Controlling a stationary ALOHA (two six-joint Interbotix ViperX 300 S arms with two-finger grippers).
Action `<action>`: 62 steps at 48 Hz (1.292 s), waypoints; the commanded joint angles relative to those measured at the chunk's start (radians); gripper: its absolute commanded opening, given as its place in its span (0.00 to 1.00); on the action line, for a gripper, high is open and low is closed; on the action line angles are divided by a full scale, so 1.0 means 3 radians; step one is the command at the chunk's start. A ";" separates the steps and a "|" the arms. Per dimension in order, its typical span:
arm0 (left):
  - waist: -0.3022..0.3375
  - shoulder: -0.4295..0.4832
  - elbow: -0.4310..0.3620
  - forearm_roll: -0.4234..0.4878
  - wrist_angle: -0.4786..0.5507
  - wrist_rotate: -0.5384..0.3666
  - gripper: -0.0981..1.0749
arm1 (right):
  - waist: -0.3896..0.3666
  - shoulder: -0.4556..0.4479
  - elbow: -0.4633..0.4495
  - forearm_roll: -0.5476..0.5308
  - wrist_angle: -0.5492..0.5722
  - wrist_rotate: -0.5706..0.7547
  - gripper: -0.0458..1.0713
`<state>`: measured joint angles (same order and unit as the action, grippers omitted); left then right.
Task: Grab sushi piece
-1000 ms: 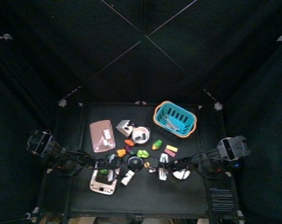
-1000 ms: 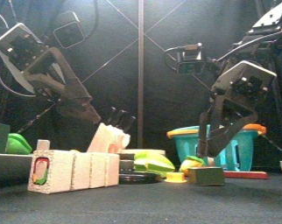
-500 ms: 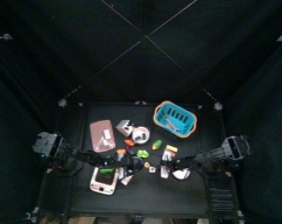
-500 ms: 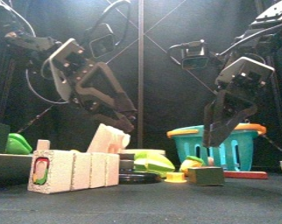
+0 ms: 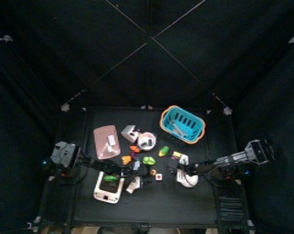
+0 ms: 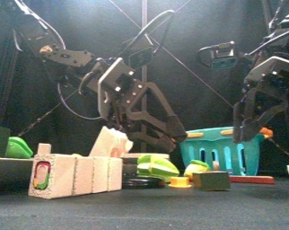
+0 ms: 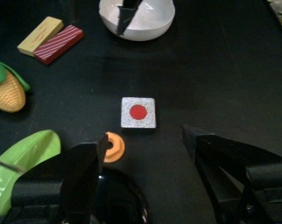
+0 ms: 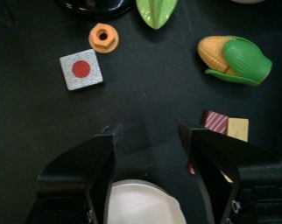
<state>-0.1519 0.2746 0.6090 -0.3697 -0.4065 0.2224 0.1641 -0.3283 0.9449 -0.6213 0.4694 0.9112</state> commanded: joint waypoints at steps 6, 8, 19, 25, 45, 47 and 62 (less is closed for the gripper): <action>0.0082 0.0153 -0.0256 0.0066 0.0026 0.0000 0.93 | -0.0082 -0.0261 0.0102 0.0005 -0.0015 0.0000 0.83; 0.0092 0.0184 -0.0286 0.0066 0.0026 0.0000 0.93 | -0.0092 -0.0281 0.0123 0.0005 -0.0020 0.0000 0.83; 0.0174 0.0348 -0.0476 0.0082 0.0072 0.0010 0.93 | -0.0133 -0.0343 0.0194 0.0005 -0.0026 0.0000 0.83; 0.0174 0.0430 -0.0547 0.0169 0.0205 0.0000 0.93 | -0.0159 -0.0343 0.0215 -0.0010 -0.0026 -0.0010 0.83; 0.0179 0.0603 -0.0747 0.0194 0.0435 -0.0005 0.90 | -0.0194 -0.0348 0.0220 -0.0005 -0.0026 -0.0020 0.83; 0.0179 0.0603 -0.0741 0.0194 0.0435 -0.0005 0.88 | -0.0199 -0.0348 0.0220 -0.0010 -0.0026 -0.0020 0.83; 0.0169 0.0527 -0.0726 0.0266 0.0450 0.0005 0.67 | -0.0205 -0.0348 0.0240 0.0005 -0.0026 -0.0005 0.83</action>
<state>-0.0982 0.4648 0.4034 -0.3068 -0.2730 0.2240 0.1058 -0.4172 1.0247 -0.6228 0.4663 0.9081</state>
